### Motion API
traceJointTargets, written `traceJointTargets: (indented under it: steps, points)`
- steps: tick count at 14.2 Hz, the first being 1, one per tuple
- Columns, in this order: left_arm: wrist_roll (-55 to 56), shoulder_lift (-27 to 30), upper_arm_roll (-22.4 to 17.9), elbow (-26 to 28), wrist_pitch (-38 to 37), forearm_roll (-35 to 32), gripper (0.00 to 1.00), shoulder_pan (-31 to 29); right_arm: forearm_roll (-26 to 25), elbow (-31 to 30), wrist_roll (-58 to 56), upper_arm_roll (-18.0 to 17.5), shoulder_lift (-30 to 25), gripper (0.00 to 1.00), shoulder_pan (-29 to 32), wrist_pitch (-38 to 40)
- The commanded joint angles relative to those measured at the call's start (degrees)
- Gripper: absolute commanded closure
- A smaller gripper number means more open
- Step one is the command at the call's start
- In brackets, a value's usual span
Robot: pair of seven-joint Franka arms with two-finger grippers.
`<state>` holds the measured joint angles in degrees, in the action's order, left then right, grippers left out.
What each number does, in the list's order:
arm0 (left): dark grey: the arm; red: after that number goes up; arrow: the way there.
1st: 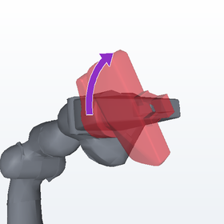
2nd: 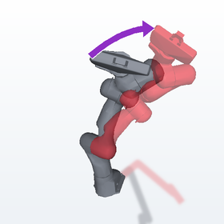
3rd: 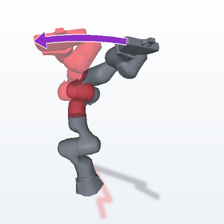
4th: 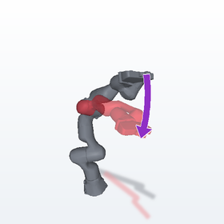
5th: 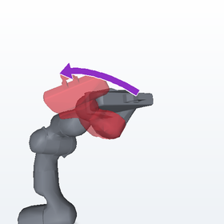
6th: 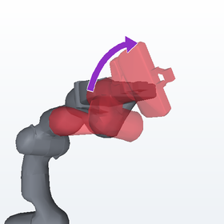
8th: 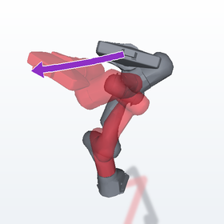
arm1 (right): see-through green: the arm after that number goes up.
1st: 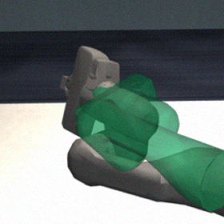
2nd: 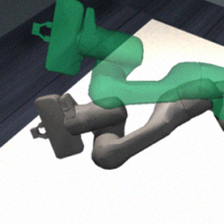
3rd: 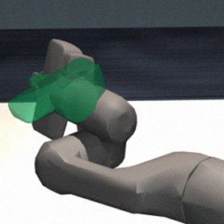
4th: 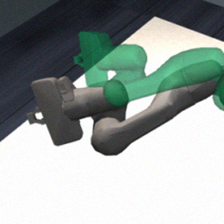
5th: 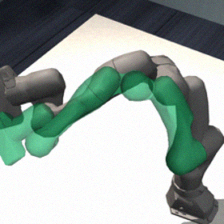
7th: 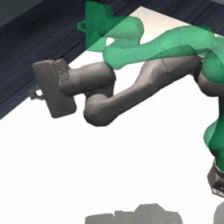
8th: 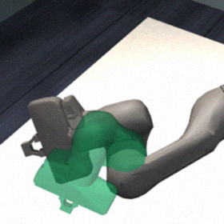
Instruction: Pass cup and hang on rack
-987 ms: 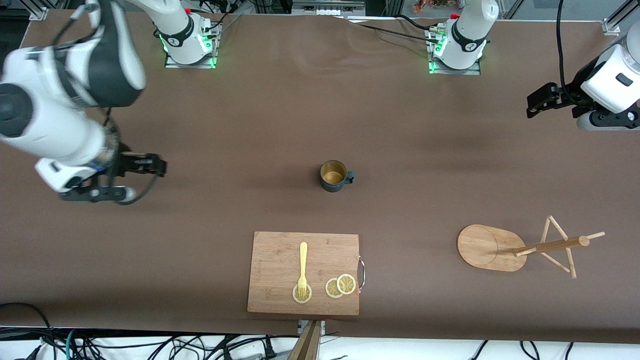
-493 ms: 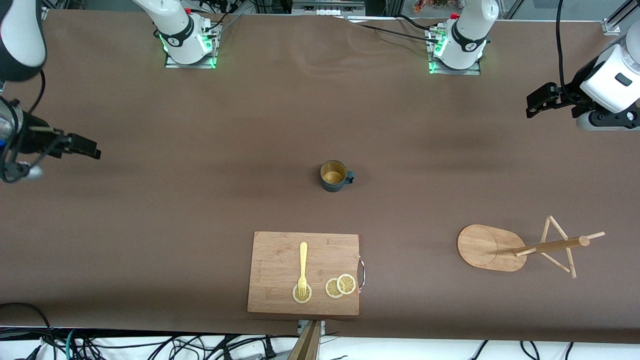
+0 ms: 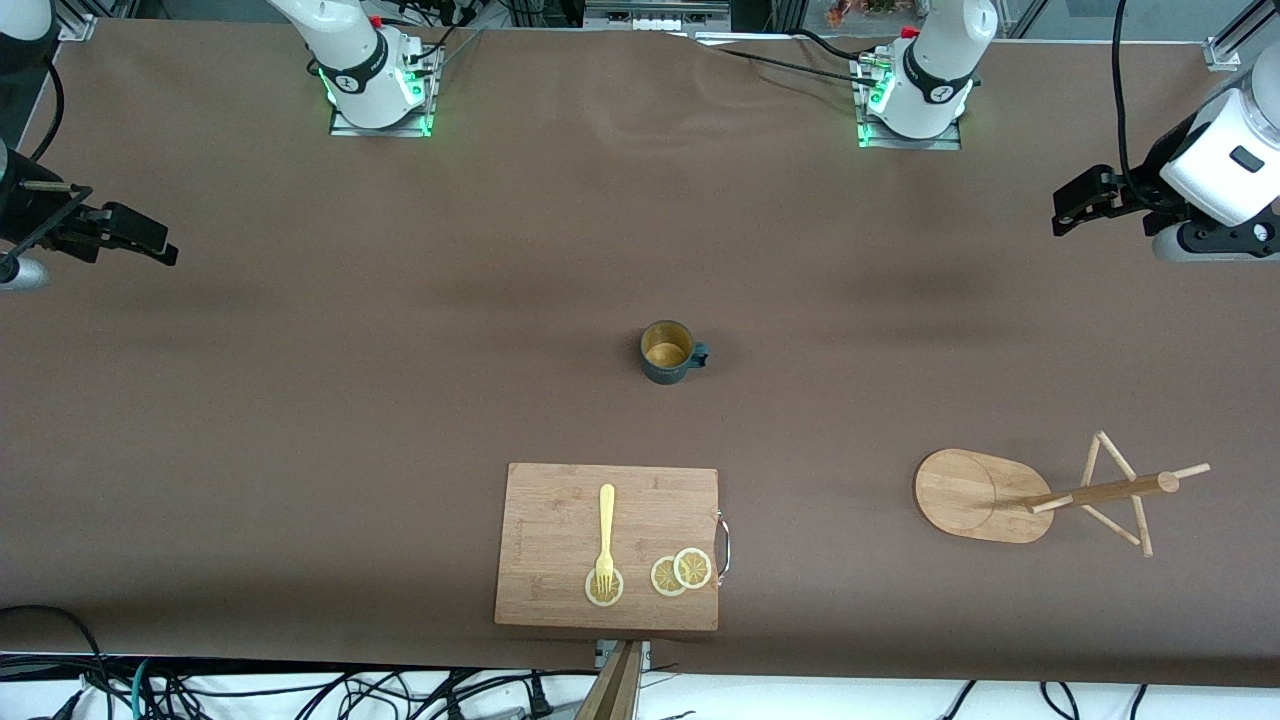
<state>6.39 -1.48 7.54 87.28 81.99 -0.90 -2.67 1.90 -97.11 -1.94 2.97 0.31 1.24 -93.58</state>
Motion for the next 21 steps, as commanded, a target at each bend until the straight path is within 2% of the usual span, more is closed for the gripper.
traceJointTargets:
  steps: [1,21]
  points:
    - [-0.24,-0.45,0.19,-1.24,-0.78,0.73,0.00,-0.32,-0.58,0.25,-1.48,-1.21,0.04,0.00,1.14,2.42]
    - [-0.32,-0.54,0.19,-1.32,-0.69,0.46,0.00,-0.32,-0.67,1.66,-0.78,-1.39,0.30,0.00,0.08,4.10]
